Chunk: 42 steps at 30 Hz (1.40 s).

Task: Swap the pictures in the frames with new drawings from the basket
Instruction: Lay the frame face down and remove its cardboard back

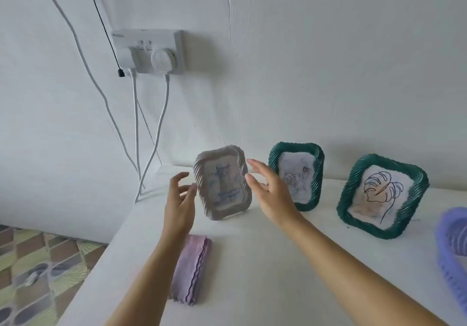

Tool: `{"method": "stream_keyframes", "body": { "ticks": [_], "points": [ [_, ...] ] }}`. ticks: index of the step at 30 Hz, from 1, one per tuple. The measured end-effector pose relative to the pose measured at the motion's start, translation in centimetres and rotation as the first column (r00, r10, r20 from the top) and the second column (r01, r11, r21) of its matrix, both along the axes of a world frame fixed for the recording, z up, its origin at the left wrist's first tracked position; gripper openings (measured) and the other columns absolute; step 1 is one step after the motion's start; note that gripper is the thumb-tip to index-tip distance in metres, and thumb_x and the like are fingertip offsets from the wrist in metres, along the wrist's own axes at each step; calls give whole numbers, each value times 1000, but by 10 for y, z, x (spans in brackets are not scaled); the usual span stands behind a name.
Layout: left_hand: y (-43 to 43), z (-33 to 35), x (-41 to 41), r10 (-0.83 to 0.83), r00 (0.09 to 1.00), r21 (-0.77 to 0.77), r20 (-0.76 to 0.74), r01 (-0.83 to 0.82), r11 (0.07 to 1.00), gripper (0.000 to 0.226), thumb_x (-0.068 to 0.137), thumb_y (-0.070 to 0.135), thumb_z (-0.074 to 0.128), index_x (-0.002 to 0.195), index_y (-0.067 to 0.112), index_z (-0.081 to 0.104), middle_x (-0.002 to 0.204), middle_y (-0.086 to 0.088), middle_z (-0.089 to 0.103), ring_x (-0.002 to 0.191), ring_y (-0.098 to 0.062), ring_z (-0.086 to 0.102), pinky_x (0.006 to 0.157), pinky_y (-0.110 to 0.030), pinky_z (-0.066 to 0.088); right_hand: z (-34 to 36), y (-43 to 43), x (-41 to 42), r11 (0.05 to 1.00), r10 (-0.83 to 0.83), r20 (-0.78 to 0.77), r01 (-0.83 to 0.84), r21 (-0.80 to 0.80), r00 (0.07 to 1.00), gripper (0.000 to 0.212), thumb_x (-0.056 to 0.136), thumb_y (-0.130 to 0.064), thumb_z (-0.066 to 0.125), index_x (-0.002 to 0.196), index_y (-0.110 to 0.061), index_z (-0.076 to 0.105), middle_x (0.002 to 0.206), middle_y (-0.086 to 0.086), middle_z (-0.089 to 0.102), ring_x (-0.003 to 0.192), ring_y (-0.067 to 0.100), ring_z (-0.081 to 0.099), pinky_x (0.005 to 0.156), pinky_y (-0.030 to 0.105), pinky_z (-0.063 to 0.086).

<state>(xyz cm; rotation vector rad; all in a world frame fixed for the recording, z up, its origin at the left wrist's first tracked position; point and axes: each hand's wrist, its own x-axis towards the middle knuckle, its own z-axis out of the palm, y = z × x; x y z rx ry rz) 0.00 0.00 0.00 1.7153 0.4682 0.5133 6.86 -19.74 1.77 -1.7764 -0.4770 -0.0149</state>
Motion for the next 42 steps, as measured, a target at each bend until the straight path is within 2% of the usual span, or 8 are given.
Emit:
{"method": "stream_keyframes", "body": {
  "ticks": [5,10,16,19,25,30,34,42],
  "points": [
    [2,0,15,-104,994,104,19,101,989,37,101,31,53,132,48,41,107,9,61,97,-8,64,73,-23,47,-12,27,22,993,0,-7,-1,-115,1000,49,102,-45,46,149,-40,35,157,-17,31,145,-2,24,121,40,27],
    [5,-8,28,-114,993,157,24,109,982,45,101,25,53,133,54,38,105,2,62,90,-14,67,71,-22,52,-11,40,36,990,18,-61,-26,-141,998,47,104,-44,38,149,-50,27,161,-13,22,147,1,19,114,21,17],
    [2,-19,34,-135,990,157,46,127,979,55,103,18,46,140,56,32,78,20,56,66,-11,61,59,-27,49,-17,43,42,991,49,-62,-56,-123,997,45,105,-36,40,146,-53,30,144,-16,41,117,-1,47,109,27,33],
    [0,-18,30,-144,986,140,85,131,981,55,104,17,45,142,54,32,80,18,58,73,-16,65,65,-37,56,-16,36,38,991,43,-17,-45,-122,999,47,105,-27,43,143,-54,34,136,-11,48,90,0,52,98,27,44],
    [-14,12,-1,-219,965,14,144,220,975,40,102,12,51,130,41,49,91,-28,50,73,-26,59,62,-41,54,6,8,12,998,33,-47,-35,-45,998,39,102,-26,52,137,-42,47,130,-22,53,117,5,54,105,33,45],
    [-39,37,-40,-304,940,-91,152,320,943,38,98,11,58,132,28,53,90,-19,67,77,-20,70,60,-30,57,13,-29,-24,992,59,-114,-71,-105,992,43,101,-40,51,142,-44,40,139,-33,41,124,-25,32,105,15,29],
    [-63,34,-68,-332,939,-129,95,342,931,37,96,13,61,128,30,57,89,-13,72,77,-21,72,58,-26,56,-5,-60,-53,985,38,-175,-67,-162,984,46,99,-50,49,143,-53,36,149,-25,37,132,1,43,110,28,37],
    [-95,31,-88,-316,949,-101,-4,314,944,32,93,23,67,121,37,61,95,-9,75,86,-23,74,66,-38,62,-23,-104,-95,983,16,-292,-68,-168,956,47,101,-39,51,146,-44,40,117,-17,58,99,3,58,76,10,49]
  ]
}}
